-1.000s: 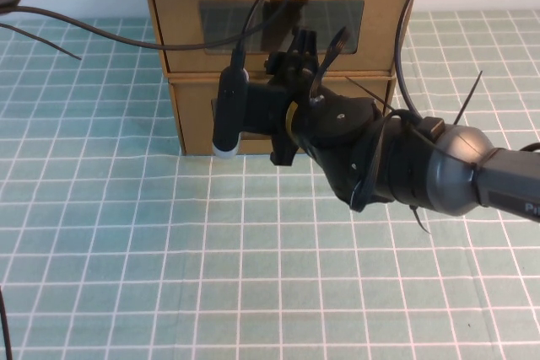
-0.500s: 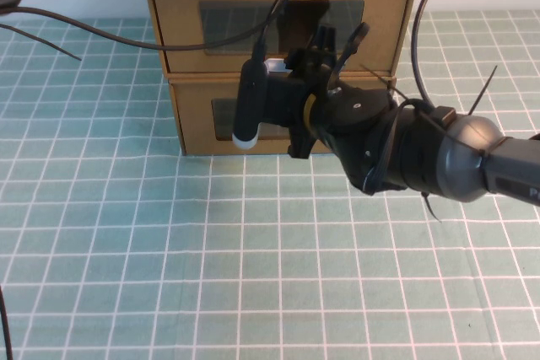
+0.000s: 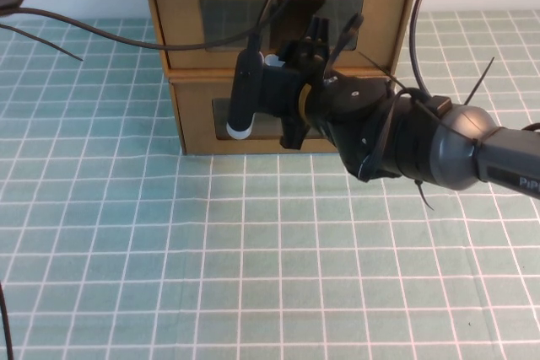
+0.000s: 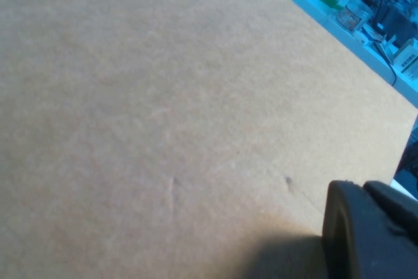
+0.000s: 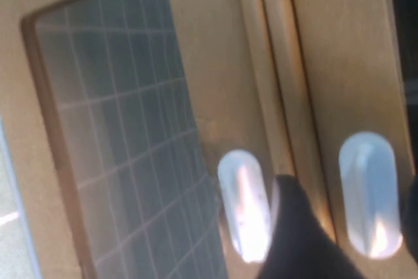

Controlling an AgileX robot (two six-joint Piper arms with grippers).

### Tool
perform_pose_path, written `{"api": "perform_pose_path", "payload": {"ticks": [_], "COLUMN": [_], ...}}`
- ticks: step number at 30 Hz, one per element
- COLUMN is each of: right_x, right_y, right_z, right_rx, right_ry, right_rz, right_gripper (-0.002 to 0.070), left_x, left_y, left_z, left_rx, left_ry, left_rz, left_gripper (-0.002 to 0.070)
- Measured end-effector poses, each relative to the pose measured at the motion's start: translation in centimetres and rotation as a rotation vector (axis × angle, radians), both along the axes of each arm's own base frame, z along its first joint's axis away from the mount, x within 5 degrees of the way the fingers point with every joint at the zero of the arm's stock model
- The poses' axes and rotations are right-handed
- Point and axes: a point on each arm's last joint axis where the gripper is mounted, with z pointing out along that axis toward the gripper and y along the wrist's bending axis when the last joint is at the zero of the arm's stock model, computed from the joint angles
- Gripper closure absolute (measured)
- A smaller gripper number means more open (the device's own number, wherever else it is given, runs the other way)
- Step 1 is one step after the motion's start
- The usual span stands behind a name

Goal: Open the shoe box
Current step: 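Pull the top drawer of the cardboard box fully open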

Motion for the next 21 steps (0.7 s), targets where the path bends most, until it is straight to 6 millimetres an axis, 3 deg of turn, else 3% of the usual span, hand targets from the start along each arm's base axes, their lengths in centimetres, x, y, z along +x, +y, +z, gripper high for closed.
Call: {"api": "perform_pose_path", "payload": {"ticks": [4,6,9,21], "right_x": [0.06,0.18,0.33,0.29], "right_y": [0.15,0.11,0.13,0.21], "right_z": [0.05,0.14,-0.19,-0.20], "right_rx": [-0.004,-0.011,-0.023,-0.039], "right_ry": [-0.006,-0.018,-0.019,-0.031], "right_rz": [0.012,0.004,-0.004,-0.005], "right_gripper": [0.0452,0.0552,0.0640,0.0661], "left_x": [0.00,0.00,0.00,0.04], "left_y": [0.00,0.00,0.00,0.08], "left_z": [0.00,0.00,0.01,0.01], "left_rx": [0.000,0.000,-0.001,-0.001], "left_ry": [0.000,0.000,0.000,0.000], "left_rz": [0.000,0.000,0.000,0.003], "left_gripper": [0.0679,0.0678,0.0678,0.0678]}}
